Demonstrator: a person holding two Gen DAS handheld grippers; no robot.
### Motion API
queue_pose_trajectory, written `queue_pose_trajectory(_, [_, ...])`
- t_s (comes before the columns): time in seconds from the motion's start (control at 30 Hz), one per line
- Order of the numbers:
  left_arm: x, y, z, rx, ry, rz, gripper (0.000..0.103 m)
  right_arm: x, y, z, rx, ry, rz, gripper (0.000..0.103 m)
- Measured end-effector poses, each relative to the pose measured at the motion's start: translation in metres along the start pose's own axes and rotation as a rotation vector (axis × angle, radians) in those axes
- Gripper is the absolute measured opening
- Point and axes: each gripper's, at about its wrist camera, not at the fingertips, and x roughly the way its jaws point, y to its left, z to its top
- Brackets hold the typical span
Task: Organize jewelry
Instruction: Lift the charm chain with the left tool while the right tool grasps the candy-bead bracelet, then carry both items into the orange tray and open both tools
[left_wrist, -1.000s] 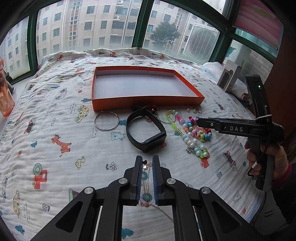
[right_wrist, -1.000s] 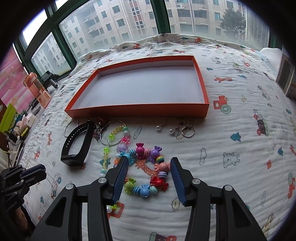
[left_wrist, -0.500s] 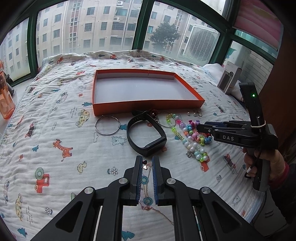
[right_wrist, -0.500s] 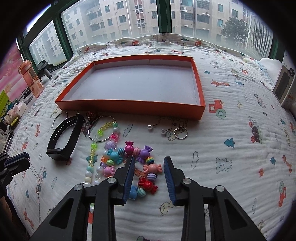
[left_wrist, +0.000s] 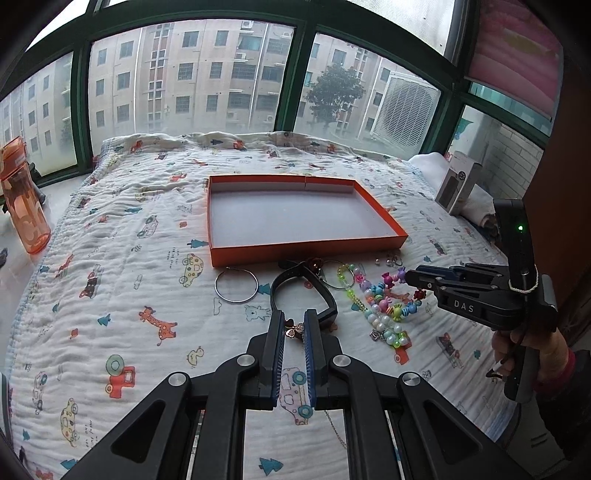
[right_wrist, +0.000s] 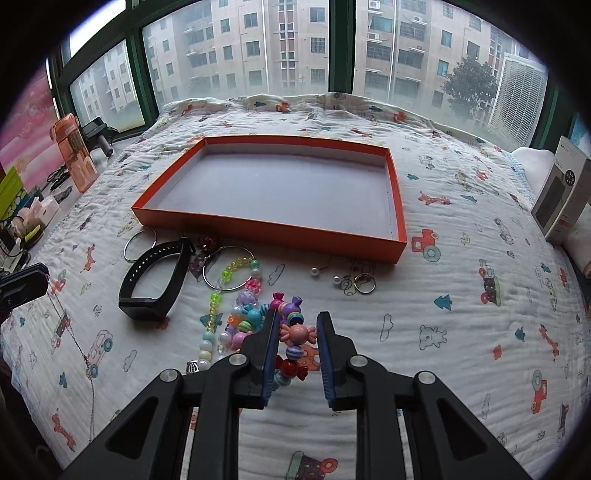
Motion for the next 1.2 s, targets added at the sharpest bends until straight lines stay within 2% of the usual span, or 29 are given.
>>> queue_pose_trajectory(0.37, [-0.051,-0.018,0.037,0.065,-0.116,0.02,0.011,-0.046,0.001,0.021,0.004,-0.105,0.039,0.023])
queue_pose_trajectory(0.7, [-0.067,-0.02,0.102,0.094,-0.203,0.041,0.011,-0.061,-0.01,0.052,0.021,-0.158,0.07,0.023])
queue_pose_trajectory(0.93, [-0.065,-0.008,0.165,0.108,-0.256,0.053,0.011,-0.052,-0.021,0.08,0.031,-0.171,0.075,0.023])
queue_pose_trajectory(1.2, [-0.028,0.002,0.221,0.13,-0.255,0.064,0.011,-0.026,-0.027,0.103,0.026,-0.152,0.063,0.023])
